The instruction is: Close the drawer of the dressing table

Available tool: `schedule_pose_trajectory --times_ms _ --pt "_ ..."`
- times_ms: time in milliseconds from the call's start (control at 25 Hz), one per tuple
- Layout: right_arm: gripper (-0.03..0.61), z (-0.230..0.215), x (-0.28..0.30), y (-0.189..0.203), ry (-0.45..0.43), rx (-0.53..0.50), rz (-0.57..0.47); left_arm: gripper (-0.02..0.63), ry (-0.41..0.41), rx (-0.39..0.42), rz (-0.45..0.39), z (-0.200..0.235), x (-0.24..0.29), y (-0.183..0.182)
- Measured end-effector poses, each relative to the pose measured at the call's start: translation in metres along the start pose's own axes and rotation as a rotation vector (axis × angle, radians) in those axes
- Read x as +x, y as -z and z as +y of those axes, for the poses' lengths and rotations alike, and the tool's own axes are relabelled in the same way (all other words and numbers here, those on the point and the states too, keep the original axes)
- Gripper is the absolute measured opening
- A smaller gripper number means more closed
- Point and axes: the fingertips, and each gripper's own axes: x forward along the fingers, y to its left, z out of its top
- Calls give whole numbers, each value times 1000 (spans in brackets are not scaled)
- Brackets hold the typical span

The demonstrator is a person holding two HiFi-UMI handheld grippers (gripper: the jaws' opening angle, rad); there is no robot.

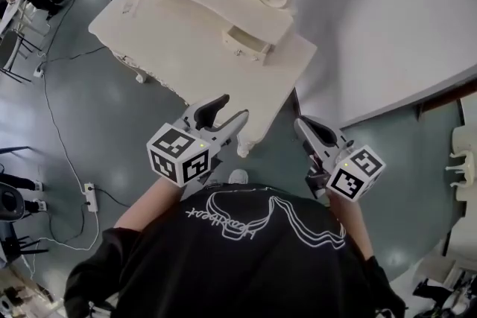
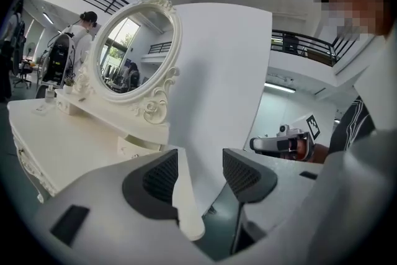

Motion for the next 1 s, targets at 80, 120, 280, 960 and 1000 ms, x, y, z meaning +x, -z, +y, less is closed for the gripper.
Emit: schedule_pose_trajectory --times_ms 80,120,280,960,1000 --pt "5 -6 7 0 8 -2 8 213 -6 2 6 12 8 2" --pt "5 -9 9 0 12 -2 13 213 -8 4 13 18 12 4" --pt "5 -22 14 2 31 6 25 213 -31 -1 43 40 29 15" --pt "5 -87 69 -9 -52 65 73 213 -201 -30 110 128 91 33" --pt "5 -92 73 -10 -57 66 79 213 -211 -21 113 133 95 33"
